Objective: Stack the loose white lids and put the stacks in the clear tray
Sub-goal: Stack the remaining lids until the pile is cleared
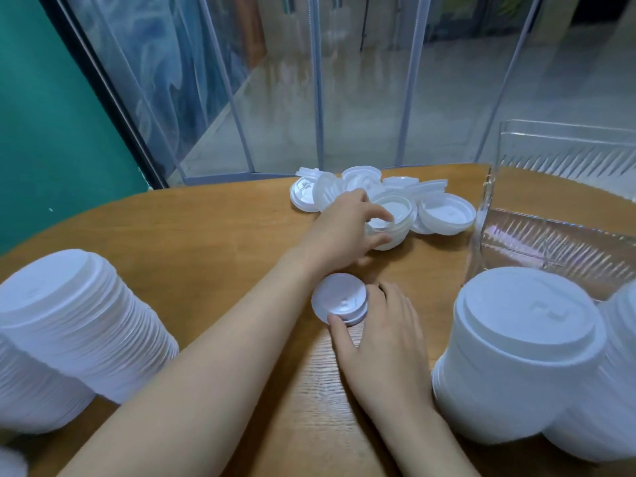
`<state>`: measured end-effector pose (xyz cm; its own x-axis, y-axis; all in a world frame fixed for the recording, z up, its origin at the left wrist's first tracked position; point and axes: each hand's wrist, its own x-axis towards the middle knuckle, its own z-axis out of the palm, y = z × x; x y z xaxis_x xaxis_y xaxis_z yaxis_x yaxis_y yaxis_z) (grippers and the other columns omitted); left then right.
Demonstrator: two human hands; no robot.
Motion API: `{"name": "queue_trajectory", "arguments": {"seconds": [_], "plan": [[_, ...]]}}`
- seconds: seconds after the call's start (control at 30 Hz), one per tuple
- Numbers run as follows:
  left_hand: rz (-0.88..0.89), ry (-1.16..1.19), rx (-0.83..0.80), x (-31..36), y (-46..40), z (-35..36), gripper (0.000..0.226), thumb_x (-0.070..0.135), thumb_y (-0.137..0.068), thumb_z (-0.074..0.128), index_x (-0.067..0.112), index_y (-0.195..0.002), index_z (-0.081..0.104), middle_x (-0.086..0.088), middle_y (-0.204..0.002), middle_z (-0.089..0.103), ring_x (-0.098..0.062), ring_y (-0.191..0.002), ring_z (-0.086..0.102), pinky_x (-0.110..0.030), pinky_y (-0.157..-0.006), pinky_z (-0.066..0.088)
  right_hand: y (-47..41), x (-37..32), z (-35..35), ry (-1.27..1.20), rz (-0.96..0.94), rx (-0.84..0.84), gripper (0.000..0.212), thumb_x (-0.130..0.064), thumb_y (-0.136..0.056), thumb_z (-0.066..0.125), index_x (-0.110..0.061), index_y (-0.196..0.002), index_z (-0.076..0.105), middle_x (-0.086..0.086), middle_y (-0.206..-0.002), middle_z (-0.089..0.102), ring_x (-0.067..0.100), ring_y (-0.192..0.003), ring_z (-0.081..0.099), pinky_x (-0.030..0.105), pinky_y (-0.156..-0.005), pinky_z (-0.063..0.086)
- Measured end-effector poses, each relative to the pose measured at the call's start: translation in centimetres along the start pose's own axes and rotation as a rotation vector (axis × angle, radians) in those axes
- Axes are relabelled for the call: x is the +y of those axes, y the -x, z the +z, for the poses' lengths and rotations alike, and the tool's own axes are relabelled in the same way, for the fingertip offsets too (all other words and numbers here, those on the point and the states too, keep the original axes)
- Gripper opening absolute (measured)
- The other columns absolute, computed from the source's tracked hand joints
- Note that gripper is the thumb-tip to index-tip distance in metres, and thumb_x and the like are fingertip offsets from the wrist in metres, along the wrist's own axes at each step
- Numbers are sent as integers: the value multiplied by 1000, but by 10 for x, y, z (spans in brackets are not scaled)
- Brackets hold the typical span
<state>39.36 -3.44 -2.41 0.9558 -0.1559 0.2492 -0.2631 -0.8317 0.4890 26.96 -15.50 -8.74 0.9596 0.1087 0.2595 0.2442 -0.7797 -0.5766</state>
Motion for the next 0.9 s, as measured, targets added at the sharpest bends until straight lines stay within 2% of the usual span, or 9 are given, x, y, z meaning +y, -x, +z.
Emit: {"name": "queue_trajectory", "arguments": {"seconds": [0.13,0.23,0.3,0.37,0.47,0.63,0.73,0.8,0.9], "plan": [[42,-40,66,1,-2,0,8,25,-93,74,23,-99,79,0,-91,51,-13,-85,50,-41,-80,48,-7,-4,0,16,20,10,52,-59,-82,57,-16,-110,58,3,-113,56,28,-111,55,44,-100,46],[-2,69,115,0,6,-7,4,20,-88,80,18,-90,78,2,-84,50,-7,-77,48,-31,-73,43,-9,-3,3,55,13,-13,52,-58,-83,66,-16,-112,60,4,-120,57,28,-119,53,44,-106,43],[-35,129,127,-2,16,-14,9,21,-83,84,19,-83,75,9,-78,43,-2,-71,45,-24,-67,34,-8,-4,3,51,13,-15,51,-56,-82,70,-15,-111,60,3,-119,57,28,-117,53,44,-105,43],[-71,166,123,-4,29,-19,16,25,-79,87,24,-76,72,11,-75,41,-3,-66,43,-24,-65,32,-8,-4,3,47,15,-9,50,-53,-82,72,-14,-111,61,4,-117,57,29,-115,54,45,-103,44],[-111,182,142,-7,52,-24,30,27,-74,90,35,-68,62,10,-77,50,-3,-67,45,-23,-65,34,-9,-5,4,50,23,-1,49,-51,-81,74,-14,-110,62,6,-118,59,30,-116,54,45,-104,43],[-151,287,301,-12,94,-28,20,21,-83,85,22,-79,65,7,-81,65,-3,-73,52,-17,-68,40,-11,-7,6,69,23,-8,57,-54,-82,71,-11,-119,63,9,-127,59,32,-126,51,45,-110,39],[-123,447,398,-13,114,-27,12,13,-90,79,20,-93,69,9,-83,69,0,-75,56,-21,-74,46,-15,-4,6,55,17,-37,59,-55,-83,70,-12,-122,62,8,-131,58,30,-128,50,43,-111,37],[-139,601,434,-18,121,-24,18,8,-92,75,17,-107,69,3,-88,73,-5,-79,62,-25,-77,50,-19,-2,6,36,15,-42,56,-57,-82,71,-15,-118,62,5,-125,58,29,-123,52,41,-107,37],[-216,800,431,-26,124,-23,26,4,-96,69,11,-120,64,-2,-83,75,-10,-79,68,-26,-77,54,-22,-3,8,17,18,-37,58,-62,-80,71,-16,-114,62,3,-121,59,27,-118,53,41,-104,39]]}}
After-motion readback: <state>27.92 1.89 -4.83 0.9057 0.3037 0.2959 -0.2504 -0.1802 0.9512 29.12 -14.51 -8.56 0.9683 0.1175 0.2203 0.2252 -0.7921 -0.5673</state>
